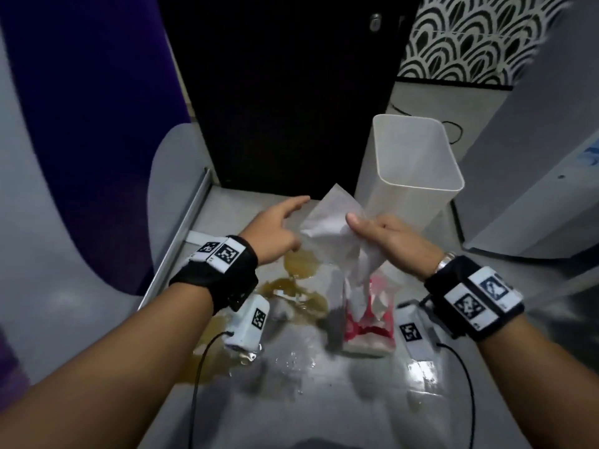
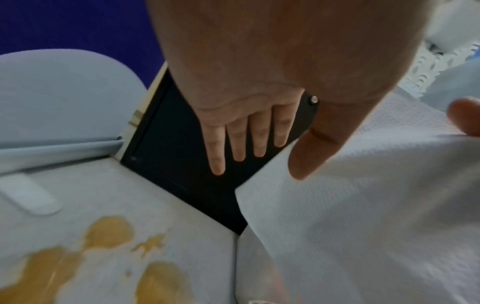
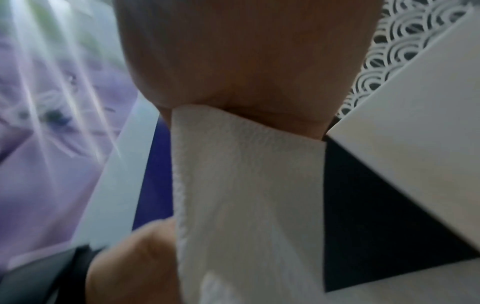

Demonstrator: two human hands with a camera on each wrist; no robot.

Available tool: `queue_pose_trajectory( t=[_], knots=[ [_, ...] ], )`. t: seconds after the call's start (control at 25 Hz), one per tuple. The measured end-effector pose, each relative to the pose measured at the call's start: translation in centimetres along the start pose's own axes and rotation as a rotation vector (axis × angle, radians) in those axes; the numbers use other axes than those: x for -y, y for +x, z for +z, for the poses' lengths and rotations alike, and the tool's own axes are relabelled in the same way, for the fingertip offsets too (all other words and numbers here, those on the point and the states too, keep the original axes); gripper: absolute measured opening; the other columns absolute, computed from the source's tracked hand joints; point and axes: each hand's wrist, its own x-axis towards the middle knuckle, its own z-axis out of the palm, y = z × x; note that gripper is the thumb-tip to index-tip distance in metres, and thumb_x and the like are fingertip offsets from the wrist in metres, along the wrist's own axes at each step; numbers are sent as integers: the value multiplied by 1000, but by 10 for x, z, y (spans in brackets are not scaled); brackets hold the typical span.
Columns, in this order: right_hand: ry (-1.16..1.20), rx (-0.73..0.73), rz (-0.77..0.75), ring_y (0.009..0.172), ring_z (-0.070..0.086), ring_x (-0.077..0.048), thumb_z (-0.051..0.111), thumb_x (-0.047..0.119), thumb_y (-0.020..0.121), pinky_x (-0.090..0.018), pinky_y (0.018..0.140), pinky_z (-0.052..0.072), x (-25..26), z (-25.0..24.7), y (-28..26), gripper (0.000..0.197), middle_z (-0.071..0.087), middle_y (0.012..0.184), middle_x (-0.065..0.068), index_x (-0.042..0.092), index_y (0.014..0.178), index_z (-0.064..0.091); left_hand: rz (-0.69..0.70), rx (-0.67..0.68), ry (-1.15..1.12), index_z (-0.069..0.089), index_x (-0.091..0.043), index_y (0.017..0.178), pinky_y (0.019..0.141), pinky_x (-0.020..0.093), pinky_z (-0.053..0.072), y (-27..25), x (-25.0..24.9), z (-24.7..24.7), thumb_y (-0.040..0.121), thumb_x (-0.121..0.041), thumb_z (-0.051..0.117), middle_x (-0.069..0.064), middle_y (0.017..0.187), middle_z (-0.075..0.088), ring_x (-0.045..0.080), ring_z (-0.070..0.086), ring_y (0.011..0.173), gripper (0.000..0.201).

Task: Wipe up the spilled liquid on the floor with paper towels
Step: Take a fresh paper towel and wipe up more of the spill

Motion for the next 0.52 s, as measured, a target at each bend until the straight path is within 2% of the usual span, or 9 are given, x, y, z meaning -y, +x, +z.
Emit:
queue_pose_trajectory(
  t=[0.04,0.08,0.12,0.2,0.24,0.28,0.36,0.44,0.52],
  knots=[
    [151,78,37,54,60,-19,48,60,96,-25,59,46,9,5,6,71,65,60,-9,2,60,68,3,17,-67,45,-37,143,96,36,53,-9,5,-3,68,-2,67,-8,140,54,10,54,121,86],
    [257,146,59,57,65,-19,50,50,99,-23,60,49,16,9,12,62,70,65,-11,4,63,73,-2,27,-140,51,-32,139,91,33,55,-15,6,-5,67,0,68,-8,130,61,10,59,116,80],
    [284,215,54,64,69,-22,53,48,99,-24,66,53,20,16,22,59,73,73,-17,1,70,75,-27,18,-207,58,-22,131,85,27,55,-24,8,-11,69,3,67,-5,117,67,12,63,106,67],
    [307,288,48,87,68,-35,63,64,85,-40,87,52,25,31,37,76,70,100,-31,-11,95,71,-104,-26,-291,67,-6,112,73,24,55,-40,10,-25,75,7,64,4,98,72,18,68,88,40],
    [363,302,69,95,66,-38,66,69,78,-46,95,49,23,40,45,84,68,109,-31,-10,105,68,-140,-54,-299,69,-3,108,73,27,56,-47,14,-34,76,6,65,8,96,73,21,69,86,33],
    [438,298,85,101,66,-37,64,71,78,-48,99,47,21,51,52,82,69,114,-27,-4,110,70,-168,-78,-301,71,-4,105,75,29,57,-53,20,-43,77,4,66,10,98,75,24,71,87,30],
    [602,300,116,106,64,-36,53,71,85,-47,99,47,6,76,63,72,66,121,-22,10,119,70,-217,-122,-347,72,-3,101,79,33,57,-66,36,-60,78,4,67,12,100,75,26,71,87,25],
    [771,339,213,99,56,-36,50,80,82,-43,86,45,-20,103,66,83,56,122,-26,10,125,63,-274,-170,-426,72,-3,99,84,37,56,-79,55,-74,80,3,68,13,98,75,29,71,88,20],
    [1003,411,365,101,62,-34,51,78,82,-42,82,51,-45,137,59,83,56,125,-26,10,130,59,-319,-229,-499,71,-2,102,91,43,54,-94,77,-87,82,0,68,14,101,75,32,71,94,20]
  ],
)
